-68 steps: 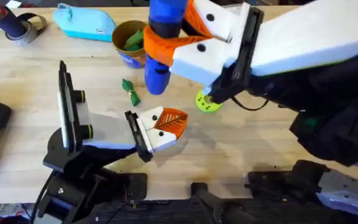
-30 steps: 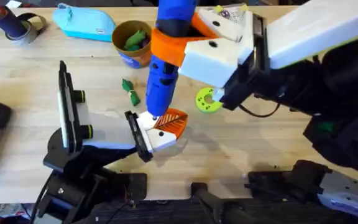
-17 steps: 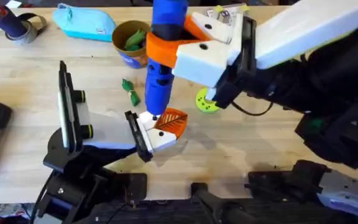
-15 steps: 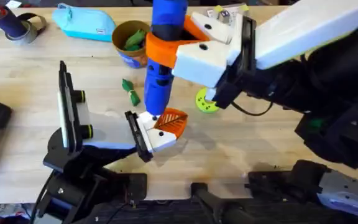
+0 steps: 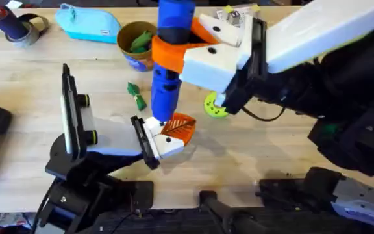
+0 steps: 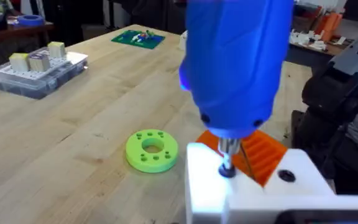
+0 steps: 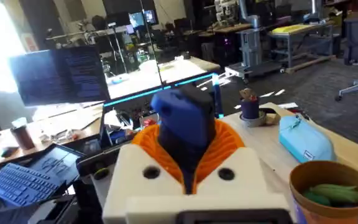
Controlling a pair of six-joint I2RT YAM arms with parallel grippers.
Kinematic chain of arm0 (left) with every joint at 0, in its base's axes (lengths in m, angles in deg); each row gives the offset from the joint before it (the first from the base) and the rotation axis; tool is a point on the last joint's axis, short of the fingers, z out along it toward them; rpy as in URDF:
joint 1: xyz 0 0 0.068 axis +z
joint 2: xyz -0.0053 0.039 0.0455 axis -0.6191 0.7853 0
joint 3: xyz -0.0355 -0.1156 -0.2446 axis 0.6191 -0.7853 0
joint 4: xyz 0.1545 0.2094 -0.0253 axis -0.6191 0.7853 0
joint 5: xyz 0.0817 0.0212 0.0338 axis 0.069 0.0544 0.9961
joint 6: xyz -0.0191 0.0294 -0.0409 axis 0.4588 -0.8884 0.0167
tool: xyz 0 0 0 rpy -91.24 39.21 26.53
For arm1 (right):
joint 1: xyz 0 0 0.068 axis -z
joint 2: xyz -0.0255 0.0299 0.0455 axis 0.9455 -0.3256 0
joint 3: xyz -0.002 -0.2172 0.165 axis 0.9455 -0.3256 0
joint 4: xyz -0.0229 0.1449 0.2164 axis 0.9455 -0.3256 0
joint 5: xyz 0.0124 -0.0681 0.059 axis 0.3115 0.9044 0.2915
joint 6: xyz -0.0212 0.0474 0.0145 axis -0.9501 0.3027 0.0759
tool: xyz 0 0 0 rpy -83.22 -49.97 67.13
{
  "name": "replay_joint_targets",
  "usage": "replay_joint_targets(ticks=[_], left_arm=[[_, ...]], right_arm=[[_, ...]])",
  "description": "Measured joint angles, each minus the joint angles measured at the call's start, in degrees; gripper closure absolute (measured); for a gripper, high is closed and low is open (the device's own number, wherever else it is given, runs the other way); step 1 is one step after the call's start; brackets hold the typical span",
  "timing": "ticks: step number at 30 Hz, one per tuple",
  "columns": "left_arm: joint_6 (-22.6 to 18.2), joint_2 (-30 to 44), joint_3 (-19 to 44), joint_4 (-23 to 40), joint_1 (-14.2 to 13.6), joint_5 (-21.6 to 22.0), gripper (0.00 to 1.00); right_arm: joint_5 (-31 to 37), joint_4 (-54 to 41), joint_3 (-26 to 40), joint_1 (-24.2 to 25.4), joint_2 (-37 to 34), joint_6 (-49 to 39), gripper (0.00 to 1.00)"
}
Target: Pick up the gripper from the table and insert it into the empty holder that is missing its gripper. Then pick up a screw, insert it into the mounting hole, and use the screwdriver to tighten it. Finally, clean up the table by picking up the vegetable and placing it into the bucket.
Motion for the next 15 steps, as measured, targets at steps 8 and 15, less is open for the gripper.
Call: replay_joint_targets(ticks=[8, 15], left_arm=[[0.00, 0.01, 0.00, 0.00, 0.00, 0.00, 0.991], [0.02, 0.00, 0.00, 0.29, 0.00, 0.04, 0.991]], right_arm=[[0.00, 0.00, 0.00, 0.00, 0.00, -0.10, 0.959], [-0.08, -0.78, 0.12, 0.00, 0.00, -2.96, 0.960]])
